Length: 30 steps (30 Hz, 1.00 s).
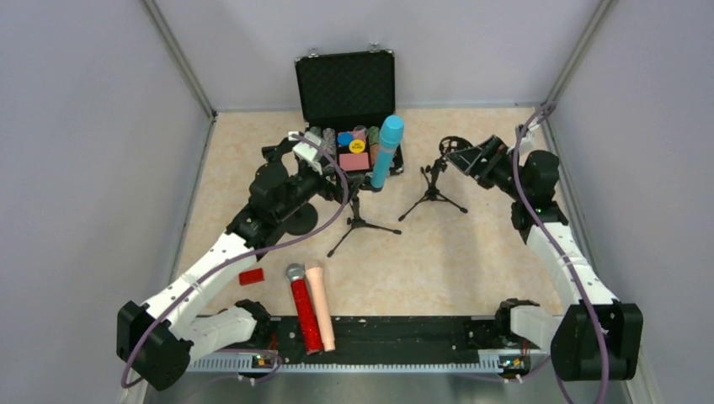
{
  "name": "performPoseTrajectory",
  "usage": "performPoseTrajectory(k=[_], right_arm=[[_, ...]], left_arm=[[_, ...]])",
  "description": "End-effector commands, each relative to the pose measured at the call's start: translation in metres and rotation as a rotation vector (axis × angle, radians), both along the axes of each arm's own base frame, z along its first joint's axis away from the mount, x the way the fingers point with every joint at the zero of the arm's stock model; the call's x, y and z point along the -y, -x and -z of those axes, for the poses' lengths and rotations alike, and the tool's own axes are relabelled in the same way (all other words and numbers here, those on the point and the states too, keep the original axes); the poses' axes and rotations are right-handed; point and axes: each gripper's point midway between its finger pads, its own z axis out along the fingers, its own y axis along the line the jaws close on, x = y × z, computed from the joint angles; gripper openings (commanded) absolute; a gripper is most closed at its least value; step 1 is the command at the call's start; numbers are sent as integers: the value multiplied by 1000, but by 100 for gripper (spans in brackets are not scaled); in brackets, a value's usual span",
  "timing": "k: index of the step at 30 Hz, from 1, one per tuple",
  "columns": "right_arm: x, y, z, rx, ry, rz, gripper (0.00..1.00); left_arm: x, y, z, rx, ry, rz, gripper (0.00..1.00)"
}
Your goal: Attach the microphones to the stand
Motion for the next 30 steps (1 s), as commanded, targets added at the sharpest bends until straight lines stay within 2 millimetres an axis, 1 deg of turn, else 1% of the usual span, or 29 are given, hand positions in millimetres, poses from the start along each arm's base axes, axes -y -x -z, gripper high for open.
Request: performPoseTrajectory(k=[1, 3, 7, 12, 17, 20, 22, 24, 30], right_arm=[[-19, 5, 2, -81, -228, -89, 87], [-21, 3, 14, -121, -260, -95, 87], [-19, -5, 32, -171, -248, -73, 86], [-16, -23, 44, -190, -227, -51, 86], [-15, -45, 52, -197, -213, -42, 86], [-12, -60, 53, -180, -167, -14, 86], [-17, -69, 52, -173, -122, -21, 86], [-22, -75, 51, -159, -111, -39, 84], [-35, -84, 53, -152, -123, -91, 75]], left_arm=[[3, -3, -22, 44, 50, 7, 99], [3, -3, -21, 41, 48, 6, 99], [3, -3, -22, 42, 49, 5, 99], [3, -6, -19, 37, 42, -2, 99], [6, -7, -16, 21, 44, 9, 99], [8, -7, -14, 19, 44, 16, 99], [9, -7, -14, 19, 43, 26, 99], [11, -6, -15, 21, 44, 35, 99], [12, -6, -13, 14, 45, 41, 98]])
